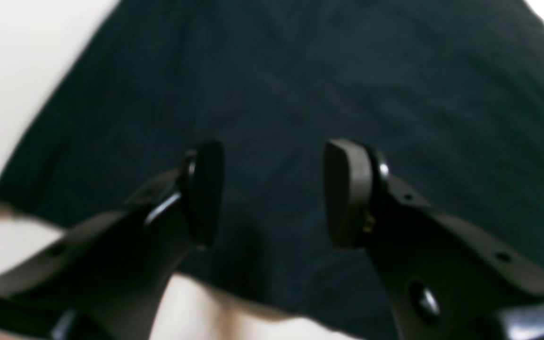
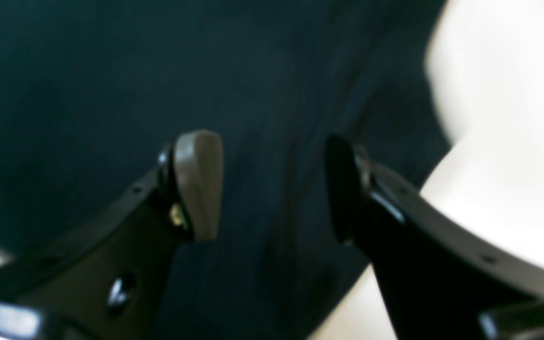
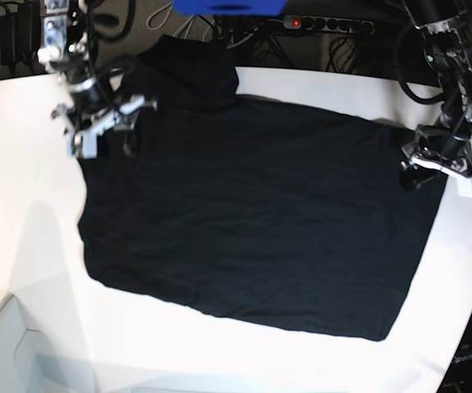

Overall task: Layout the t-shirt on the table in an organized manner, then fold the t-shirt properly
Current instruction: 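Move the right gripper along the shirt side toward the hem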

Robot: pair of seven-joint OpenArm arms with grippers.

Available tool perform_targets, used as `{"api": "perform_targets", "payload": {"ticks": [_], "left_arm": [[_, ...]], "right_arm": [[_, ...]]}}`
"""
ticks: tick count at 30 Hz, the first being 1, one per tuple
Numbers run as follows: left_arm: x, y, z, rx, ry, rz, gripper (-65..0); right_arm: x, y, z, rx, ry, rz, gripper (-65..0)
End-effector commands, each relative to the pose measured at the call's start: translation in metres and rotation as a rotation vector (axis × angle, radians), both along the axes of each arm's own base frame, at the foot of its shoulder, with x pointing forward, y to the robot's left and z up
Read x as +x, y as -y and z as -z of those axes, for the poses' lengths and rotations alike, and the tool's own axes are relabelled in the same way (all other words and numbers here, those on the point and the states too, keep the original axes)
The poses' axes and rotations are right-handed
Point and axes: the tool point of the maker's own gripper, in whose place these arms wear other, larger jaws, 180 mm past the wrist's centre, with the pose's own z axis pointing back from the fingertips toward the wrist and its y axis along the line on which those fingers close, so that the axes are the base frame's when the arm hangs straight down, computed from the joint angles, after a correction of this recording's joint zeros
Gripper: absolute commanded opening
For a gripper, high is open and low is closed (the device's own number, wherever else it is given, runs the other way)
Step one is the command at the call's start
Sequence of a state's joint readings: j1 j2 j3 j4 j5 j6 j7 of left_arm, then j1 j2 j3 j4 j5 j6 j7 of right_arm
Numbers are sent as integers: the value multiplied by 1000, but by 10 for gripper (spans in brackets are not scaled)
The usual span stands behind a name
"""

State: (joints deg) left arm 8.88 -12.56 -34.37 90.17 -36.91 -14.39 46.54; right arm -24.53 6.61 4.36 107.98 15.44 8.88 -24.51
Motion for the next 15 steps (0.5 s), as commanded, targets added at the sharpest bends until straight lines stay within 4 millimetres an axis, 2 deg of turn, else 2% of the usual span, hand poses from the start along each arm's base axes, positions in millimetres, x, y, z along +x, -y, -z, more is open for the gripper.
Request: {"api": "perform_targets", "payload": {"ticks": [1,3,6,11,15], "left_arm": [[10,-4,-20,25,63,4,-319],[16,-4,-30,34,95,2,-319],[40,-6,-47,32,151,-5,-319],[56,-10,-38,-13,138,-29,-319],[55,-11,-33,-18,124,-33,-319]], "right_arm": [[18,4,-21,0,80,9,-294],[45,17,-30,-7,130,40,-294],[92,38,-39,-25,179,72,-289],[165,76,-35,-47,160,118,-181],[210,107,-27,-54,111,162,-131]]}}
